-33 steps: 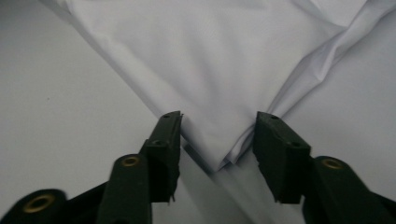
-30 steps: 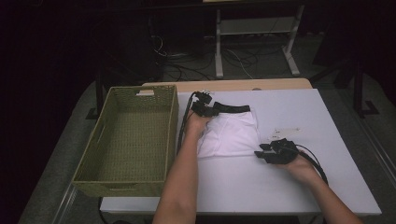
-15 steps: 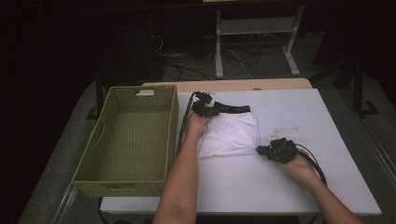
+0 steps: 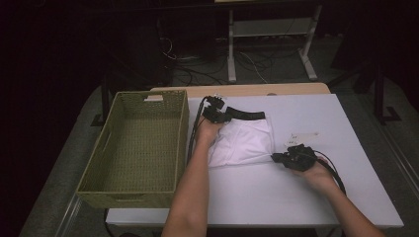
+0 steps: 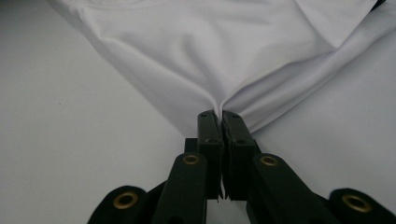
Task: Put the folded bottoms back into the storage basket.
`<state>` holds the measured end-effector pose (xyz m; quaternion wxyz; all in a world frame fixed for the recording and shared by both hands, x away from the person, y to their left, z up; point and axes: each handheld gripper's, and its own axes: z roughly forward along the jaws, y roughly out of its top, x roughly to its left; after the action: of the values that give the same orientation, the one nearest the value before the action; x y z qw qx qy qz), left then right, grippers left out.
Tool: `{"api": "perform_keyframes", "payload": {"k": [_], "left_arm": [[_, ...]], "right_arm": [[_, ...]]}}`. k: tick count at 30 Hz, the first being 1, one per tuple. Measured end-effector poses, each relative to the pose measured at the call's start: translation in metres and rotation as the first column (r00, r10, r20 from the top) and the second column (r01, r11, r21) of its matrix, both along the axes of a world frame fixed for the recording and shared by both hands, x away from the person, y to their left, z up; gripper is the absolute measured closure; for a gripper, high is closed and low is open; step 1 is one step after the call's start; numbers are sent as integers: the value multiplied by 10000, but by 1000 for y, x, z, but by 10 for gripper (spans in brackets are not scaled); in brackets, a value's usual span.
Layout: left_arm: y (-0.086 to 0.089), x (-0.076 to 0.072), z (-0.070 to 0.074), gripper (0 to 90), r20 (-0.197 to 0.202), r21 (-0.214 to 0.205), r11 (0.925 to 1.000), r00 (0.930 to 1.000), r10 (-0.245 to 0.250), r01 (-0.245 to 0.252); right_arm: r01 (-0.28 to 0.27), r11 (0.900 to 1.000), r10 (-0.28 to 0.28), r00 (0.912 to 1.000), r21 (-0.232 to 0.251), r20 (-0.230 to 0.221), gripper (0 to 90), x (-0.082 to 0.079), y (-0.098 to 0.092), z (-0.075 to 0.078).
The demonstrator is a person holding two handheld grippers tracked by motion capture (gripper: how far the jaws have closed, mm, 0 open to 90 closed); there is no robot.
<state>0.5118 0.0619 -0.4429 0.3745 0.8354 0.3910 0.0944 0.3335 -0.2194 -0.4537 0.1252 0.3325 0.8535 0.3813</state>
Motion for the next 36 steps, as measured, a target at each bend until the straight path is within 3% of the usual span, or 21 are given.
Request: {"api": "perform_keyframes", "payload": {"k": [16,29,36], "left_arm": [[-14,-14,28,795,143,-438,9956,9965,-824,830],[-30,-23,40,795,-51,-796,9840,9871,-1600,1591],[-41,-28,57,795,-32,-906,9782,9822,-1880,1870]], "right_arm": [[-125,9952,75,9986,967,519,859,-4,-5,26],[-410,9891,281,9953,1415,923,859,-7,-5,49],[-559,9852,381,9931,1623,1107,859,-6,-5,61]]}}
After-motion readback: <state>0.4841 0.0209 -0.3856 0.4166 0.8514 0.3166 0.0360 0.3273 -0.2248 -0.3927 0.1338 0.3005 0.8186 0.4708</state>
